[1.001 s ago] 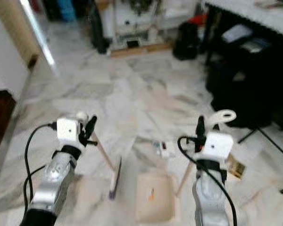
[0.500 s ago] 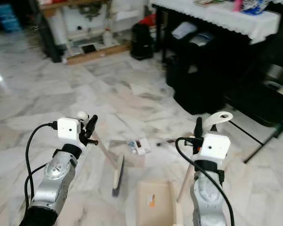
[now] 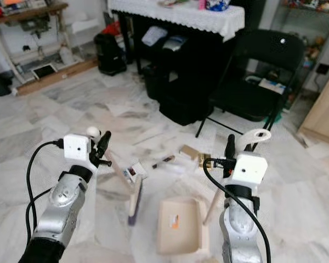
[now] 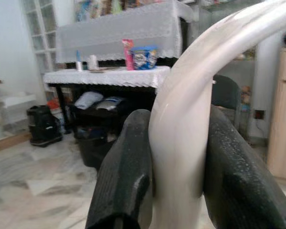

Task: Sweep floor

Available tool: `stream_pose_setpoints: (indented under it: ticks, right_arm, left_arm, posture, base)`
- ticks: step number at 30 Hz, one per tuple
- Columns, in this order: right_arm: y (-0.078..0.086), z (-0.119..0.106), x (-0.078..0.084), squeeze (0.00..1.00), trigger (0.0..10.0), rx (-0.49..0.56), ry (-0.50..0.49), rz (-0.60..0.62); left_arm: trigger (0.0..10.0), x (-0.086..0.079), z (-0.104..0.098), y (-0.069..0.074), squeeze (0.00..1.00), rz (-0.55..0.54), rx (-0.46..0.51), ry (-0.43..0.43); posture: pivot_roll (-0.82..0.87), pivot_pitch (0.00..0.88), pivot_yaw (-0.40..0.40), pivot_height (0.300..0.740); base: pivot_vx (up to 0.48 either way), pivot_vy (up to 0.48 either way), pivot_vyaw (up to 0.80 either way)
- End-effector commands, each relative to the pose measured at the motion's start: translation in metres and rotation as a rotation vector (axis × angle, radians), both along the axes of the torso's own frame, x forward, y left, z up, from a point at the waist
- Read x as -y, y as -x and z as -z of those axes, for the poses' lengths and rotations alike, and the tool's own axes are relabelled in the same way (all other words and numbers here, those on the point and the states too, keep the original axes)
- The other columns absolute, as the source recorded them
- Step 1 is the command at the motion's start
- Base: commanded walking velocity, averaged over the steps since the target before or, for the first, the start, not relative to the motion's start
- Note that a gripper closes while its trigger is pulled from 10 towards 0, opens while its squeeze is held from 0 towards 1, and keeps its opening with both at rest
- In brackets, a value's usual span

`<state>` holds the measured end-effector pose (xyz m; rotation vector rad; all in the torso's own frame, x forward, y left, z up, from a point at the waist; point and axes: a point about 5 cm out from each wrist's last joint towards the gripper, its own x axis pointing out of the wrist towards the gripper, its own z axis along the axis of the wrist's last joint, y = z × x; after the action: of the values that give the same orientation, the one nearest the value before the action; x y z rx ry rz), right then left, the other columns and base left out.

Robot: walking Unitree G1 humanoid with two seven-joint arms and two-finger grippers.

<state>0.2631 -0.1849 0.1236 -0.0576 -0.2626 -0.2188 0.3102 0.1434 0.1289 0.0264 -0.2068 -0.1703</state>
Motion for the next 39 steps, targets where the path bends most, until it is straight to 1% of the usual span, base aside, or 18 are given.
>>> stream_pose_setpoints:
  ticks: [1, 2, 10, 15, 21, 24, 35, 39]
  right_arm:
    - [-0.0034, -0.0098, -0.0066, 0.0, 10.0, 0.052, -0.006, -0.027]
    - [-0.0039, -0.0103, -0.0067, 0.0, 10.0, 0.054, -0.003, -0.03]
    - [-0.0041, -0.0092, -0.0048, 0.0, 10.0, 0.045, -0.013, -0.027]
    - [-0.0054, -0.0098, -0.0053, 0.0, 10.0, 0.048, -0.016, -0.031]
    - [-0.0052, -0.0113, -0.0062, 0.0, 10.0, 0.059, -0.008, -0.032]
    - [-0.0056, -0.0099, -0.0064, 0.0, 10.0, 0.048, -0.023, -0.028]
    - [-0.0058, -0.0096, -0.0059, 0.0, 10.0, 0.053, -0.021, -0.024]
    - [-0.0055, -0.0098, -0.007, 0.0, 10.0, 0.058, -0.017, -0.024]
  left_arm:
    - [10.0, -0.0052, -0.012, -0.0026, 0.0, -0.018, 0.056, -0.006]
    - [10.0, -0.0039, -0.0113, -0.0027, 0.0, -0.018, 0.051, 0.001]
    - [10.0, -0.0013, -0.0095, -0.0017, 0.0, -0.016, 0.047, 0.009]
    - [10.0, -0.0019, -0.0093, -0.0022, 0.0, -0.02, 0.046, 0.01]
    - [10.0, -0.0018, -0.009, -0.0022, 0.0, -0.018, 0.044, 0.01]
    - [10.0, -0.0018, -0.0091, -0.0024, 0.0, -0.015, 0.044, 0.011]
    - [10.0, -0.0009, -0.0096, -0.0029, 0.0, -0.008, 0.045, 0.01]
    - [10.0, -0.0014, -0.0095, -0.0029, 0.0, -0.009, 0.045, 0.007]
  posture:
    - [-0.03, 0.0, 0.085, 0.74]
    - [-0.03, 0.0, 0.083, 0.74]
    - [-0.03, 0.0, 0.078, 0.74]
    - [-0.03, 0.0, 0.076, 0.74]
    - [-0.03, 0.0, 0.078, 0.74]
    - [-0.03, 0.0, 0.079, 0.74]
    - [-0.03, 0.0, 0.084, 0.74]
    - [-0.02, 0.0, 0.084, 0.74]
  base:
    - [0.0, 0.0, 0.0]
    - [0.0, 0.0, 0.0]
    - [0.0, 0.455, 0.0]
    - [0.0, 0.41, -0.77]
    - [0.0, 0.414, 0.0]
    - [0.0, 0.442, 0.0]
    - [0.0, 0.408, -0.78]
    - [0.0, 0.409, 0.0]
